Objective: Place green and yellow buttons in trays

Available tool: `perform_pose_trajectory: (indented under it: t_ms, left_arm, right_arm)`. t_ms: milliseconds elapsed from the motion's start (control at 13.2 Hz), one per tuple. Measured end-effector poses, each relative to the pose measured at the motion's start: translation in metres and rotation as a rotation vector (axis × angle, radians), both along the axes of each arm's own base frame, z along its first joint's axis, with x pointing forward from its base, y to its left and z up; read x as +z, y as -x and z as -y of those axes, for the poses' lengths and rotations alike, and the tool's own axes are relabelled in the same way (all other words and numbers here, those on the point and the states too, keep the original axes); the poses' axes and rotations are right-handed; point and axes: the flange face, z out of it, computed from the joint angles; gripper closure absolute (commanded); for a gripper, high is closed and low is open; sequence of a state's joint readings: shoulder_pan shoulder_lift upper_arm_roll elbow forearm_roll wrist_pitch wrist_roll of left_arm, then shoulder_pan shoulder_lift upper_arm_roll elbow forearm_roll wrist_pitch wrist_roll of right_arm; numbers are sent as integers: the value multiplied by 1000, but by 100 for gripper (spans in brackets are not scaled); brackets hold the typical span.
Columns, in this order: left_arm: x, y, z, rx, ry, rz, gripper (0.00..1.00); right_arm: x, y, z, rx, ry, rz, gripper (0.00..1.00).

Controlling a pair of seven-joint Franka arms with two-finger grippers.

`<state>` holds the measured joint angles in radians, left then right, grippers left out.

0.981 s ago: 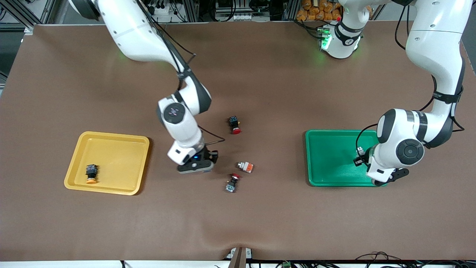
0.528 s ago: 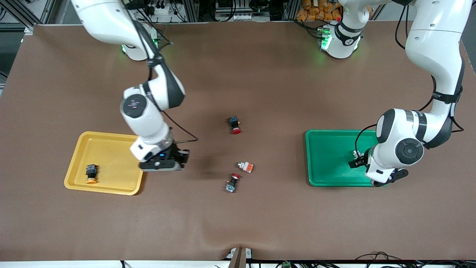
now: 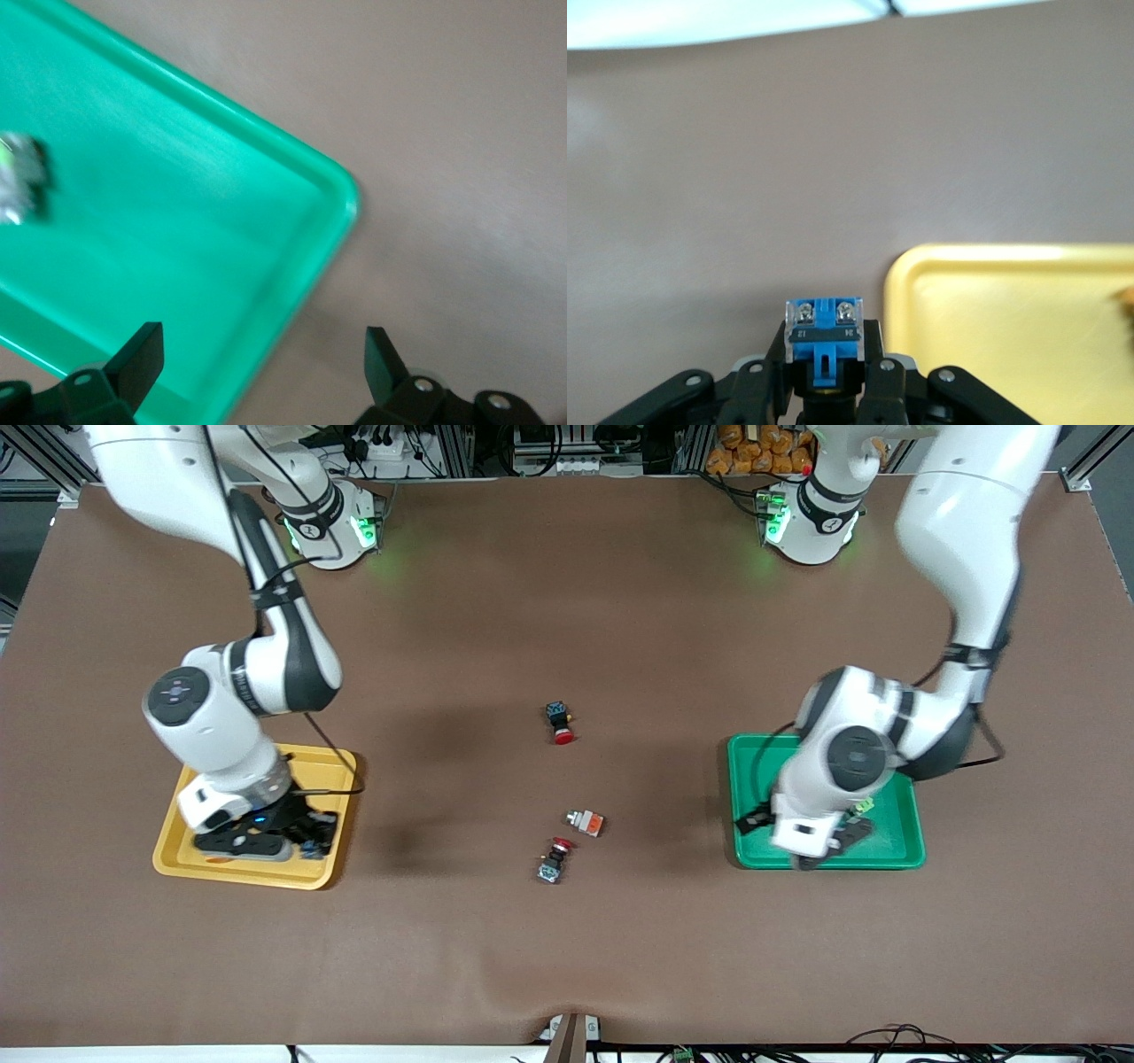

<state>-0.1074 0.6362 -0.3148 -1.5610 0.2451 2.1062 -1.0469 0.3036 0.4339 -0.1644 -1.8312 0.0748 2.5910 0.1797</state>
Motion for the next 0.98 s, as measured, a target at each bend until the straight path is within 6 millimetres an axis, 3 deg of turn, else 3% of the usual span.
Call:
perform_pose_trajectory:
  t_ms: [302,528,755,906,981]
  left_arm:
    - [-22,9,81,178,47,45,0]
    - [-42,19,128,290,120,96,0]
    - [-55,29,171,391,157,124,0]
    - [-65,34,191,413,150,156,0]
    - [-70,36,199,419,151,170,0]
  right_arm:
    - [-11,-8,70,86,70,13,100]
    - [-10,-1,121,163,122,9,84]
    - [22,3,133,176,131,52,78]
    - [39,5,130,183,129,77,57]
    - [43,6,130,184,129,82,34]
